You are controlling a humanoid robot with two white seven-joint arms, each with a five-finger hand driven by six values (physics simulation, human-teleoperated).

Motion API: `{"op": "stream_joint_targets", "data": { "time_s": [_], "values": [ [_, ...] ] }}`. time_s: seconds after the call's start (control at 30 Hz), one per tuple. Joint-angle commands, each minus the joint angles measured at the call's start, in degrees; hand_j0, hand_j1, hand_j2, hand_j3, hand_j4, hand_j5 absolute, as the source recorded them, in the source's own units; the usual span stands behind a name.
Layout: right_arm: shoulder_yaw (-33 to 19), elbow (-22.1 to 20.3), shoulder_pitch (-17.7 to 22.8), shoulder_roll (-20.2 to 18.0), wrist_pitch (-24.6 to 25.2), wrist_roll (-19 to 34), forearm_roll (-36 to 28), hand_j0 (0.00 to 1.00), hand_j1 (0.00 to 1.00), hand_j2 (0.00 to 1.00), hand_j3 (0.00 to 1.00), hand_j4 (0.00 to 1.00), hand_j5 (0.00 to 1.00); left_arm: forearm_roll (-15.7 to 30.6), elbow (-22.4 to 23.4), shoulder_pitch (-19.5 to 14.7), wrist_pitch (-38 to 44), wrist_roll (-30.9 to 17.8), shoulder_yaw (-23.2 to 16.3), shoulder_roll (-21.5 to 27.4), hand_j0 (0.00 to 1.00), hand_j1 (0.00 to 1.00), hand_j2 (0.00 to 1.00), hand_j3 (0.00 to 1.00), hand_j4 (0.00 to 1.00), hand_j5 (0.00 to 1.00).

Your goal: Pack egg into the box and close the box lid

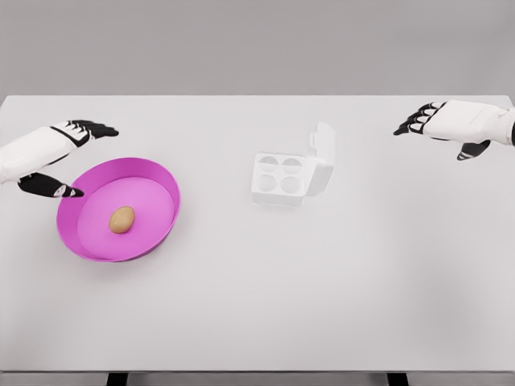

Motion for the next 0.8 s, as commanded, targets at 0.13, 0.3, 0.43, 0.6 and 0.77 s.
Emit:
{"op": "stream_joint_targets", "data": {
  "time_s": [0.13,0.3,0.43,0.6,0.77],
  "values": [
    [-0.1,0.1,-0.8,0.0,0.1,0.6,-0.2,1.0,1.0,1.0,1.0,1.0,1.0,0.4,0.0,0.0,0.1,-0.6,0.0,0.1,1.0,1.0,1.0,1.0,1.0,1.0],
    [-0.6,0.1,-1.3,-0.1,0.1,0.5,-0.3,1.0,1.0,1.0,1.0,1.0,1.0,0.5,-1.1,-0.3,0.1,-6.7,0.2,0.9,1.0,1.0,1.0,1.0,1.0,1.0],
    [-0.6,0.0,-1.7,-0.1,0.1,0.5,-0.8,1.0,1.0,1.0,1.0,1.0,1.0,0.5,-1.8,-0.6,0.1,-11.8,0.3,1.0,1.0,1.0,1.0,1.0,1.0,1.0],
    [-0.6,-1.2,-1.6,-0.2,0.1,0.2,-0.6,1.0,1.0,1.0,1.0,1.0,1.0,0.5,-3.3,-0.7,0.1,-11.8,0.4,0.9,1.0,1.0,1.0,1.0,1.0,1.0],
    [-0.6,-1.1,-1.8,-0.3,0.1,0.2,-0.5,1.0,1.0,1.0,1.0,1.0,1.0,0.5,-4.4,-1.1,0.1,-11.8,0.5,0.8,0.98,0.98,0.98,0.98,0.98,0.98]
  ]
}}
